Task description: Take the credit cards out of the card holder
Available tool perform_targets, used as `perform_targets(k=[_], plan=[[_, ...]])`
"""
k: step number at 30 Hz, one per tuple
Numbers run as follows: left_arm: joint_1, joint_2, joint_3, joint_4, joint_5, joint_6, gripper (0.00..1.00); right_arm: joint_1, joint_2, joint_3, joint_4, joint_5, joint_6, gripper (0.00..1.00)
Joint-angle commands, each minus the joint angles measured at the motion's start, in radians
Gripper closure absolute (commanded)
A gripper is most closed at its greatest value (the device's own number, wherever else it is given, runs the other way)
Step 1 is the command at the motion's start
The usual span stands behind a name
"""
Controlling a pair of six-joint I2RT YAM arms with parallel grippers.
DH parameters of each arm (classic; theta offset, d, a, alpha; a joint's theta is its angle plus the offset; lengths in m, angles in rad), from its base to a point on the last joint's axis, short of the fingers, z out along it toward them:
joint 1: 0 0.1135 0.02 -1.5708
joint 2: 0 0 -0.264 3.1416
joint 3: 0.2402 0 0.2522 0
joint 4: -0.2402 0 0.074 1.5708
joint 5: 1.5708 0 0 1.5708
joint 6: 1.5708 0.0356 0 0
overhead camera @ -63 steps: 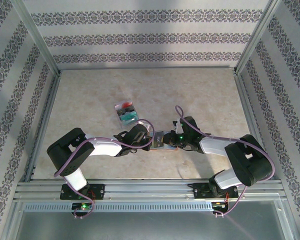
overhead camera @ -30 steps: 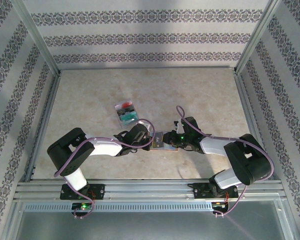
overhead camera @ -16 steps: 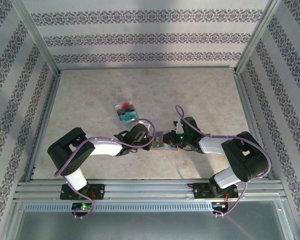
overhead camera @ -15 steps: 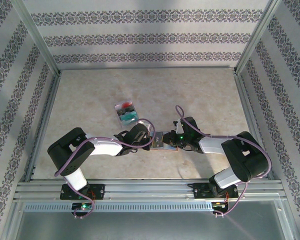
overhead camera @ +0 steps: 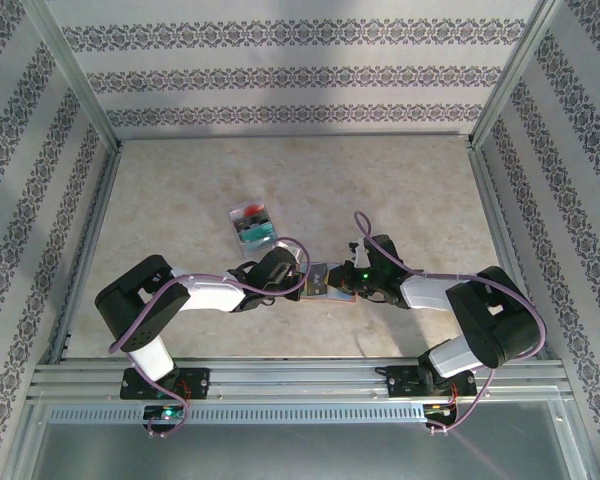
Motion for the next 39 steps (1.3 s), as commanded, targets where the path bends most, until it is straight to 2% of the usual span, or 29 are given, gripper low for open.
perform_targets(k=[1, 14, 17, 24, 31, 39], plan=[[0.016, 0.019, -0.015, -0.088, -0.012, -0.017, 0.98, -0.016, -0.025, -0.019, 0.007, -0.005, -0.009, 0.94], [0.019, 0.003, -0.017, -0.089, -0.009, -0.009, 0.99, -0.061, -0.079, -0.047, -0.041, -0.006, -0.035, 0.94], [0.017, -0.014, 0.002, -0.095, 0.008, 0.013, 0.93, -0.058, -0.07, -0.047, -0.033, -0.017, -0.033, 0.94], [0.007, -0.071, 0.087, -0.115, 0.024, 0.07, 0.89, -0.055, -0.072, -0.047, -0.029, -0.014, -0.033, 0.94], [-0.024, 0.037, 0.209, -0.107, 0.066, 0.126, 0.89, -0.057, -0.07, -0.047, -0.029, -0.014, -0.033, 0.94], [-0.029, 0.138, 0.256, -0.091, 0.099, 0.123, 0.89, -0.057, -0.071, -0.047, -0.029, -0.017, -0.032, 0.94]])
